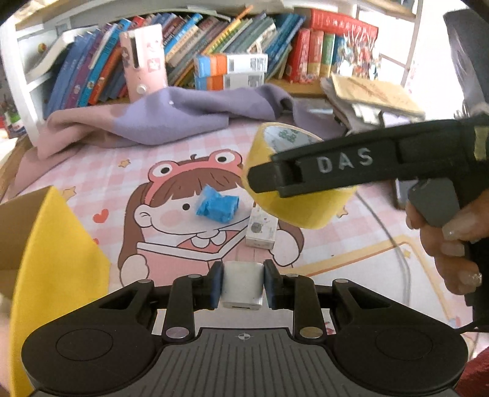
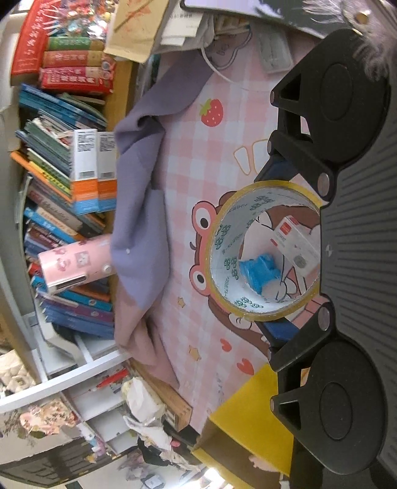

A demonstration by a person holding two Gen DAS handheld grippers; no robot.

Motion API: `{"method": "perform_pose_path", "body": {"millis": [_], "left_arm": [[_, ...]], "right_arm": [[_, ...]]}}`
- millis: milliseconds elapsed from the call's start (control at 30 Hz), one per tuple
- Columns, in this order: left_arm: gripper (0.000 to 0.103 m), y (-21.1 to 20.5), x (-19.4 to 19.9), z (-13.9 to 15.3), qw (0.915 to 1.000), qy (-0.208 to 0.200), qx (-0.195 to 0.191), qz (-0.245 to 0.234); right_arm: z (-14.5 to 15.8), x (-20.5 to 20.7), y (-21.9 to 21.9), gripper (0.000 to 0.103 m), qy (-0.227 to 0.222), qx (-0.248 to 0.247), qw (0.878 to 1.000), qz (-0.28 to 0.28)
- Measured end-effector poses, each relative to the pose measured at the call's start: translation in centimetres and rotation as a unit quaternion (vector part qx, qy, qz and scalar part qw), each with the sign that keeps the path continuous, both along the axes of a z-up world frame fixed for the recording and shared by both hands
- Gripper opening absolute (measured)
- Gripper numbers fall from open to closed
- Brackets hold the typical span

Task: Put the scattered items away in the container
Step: 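Carry the tape roll with the right gripper toward the box while the left carries the plug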

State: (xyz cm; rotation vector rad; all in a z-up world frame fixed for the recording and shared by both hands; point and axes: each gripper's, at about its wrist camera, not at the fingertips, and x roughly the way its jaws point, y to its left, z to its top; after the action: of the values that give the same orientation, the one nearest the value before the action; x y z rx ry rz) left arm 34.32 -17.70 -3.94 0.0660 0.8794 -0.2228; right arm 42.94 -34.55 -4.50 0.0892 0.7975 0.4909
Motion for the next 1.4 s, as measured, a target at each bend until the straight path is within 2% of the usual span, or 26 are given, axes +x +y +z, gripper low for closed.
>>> {"method": "perform_pose_path", "body": {"millis": [233,367,733,1033,1400], "left_arm": [[0.026,1.6,-3.7,2.2,0.9991,-0.023,-0.034,0.011],[0.026,2.2,-5.5,3.0,0.9986,-0.038,-0.036,0.004],[0.026,4.6,-10.3,5.3,0.9955,-0.075,-0.056,-0.01],[0.026,6.5,-13.8,6.0,0.9921,-0.092,-0.073,-0.043],[0.026,9.6,-19.2,6.1,0.9872,-0.089,-0.098,-0.089]], "right_arm": [[2.4,-4.0,-0.2,0.085,-0.031,0.0,1.0,-0.003],[3.2,-6.4,-0.1,0.085,-0.038,-0.002,0.999,-0.005],[4.2,-12.7,0.4,0.085,-0.03,-0.024,0.999,-0.029],[5.4,-17.6,2.1,0.085,-0.047,-0.038,0.996,-0.062],[6.4,-25.2,5.0,0.085,-0.059,-0.065,0.991,-0.104]]}}
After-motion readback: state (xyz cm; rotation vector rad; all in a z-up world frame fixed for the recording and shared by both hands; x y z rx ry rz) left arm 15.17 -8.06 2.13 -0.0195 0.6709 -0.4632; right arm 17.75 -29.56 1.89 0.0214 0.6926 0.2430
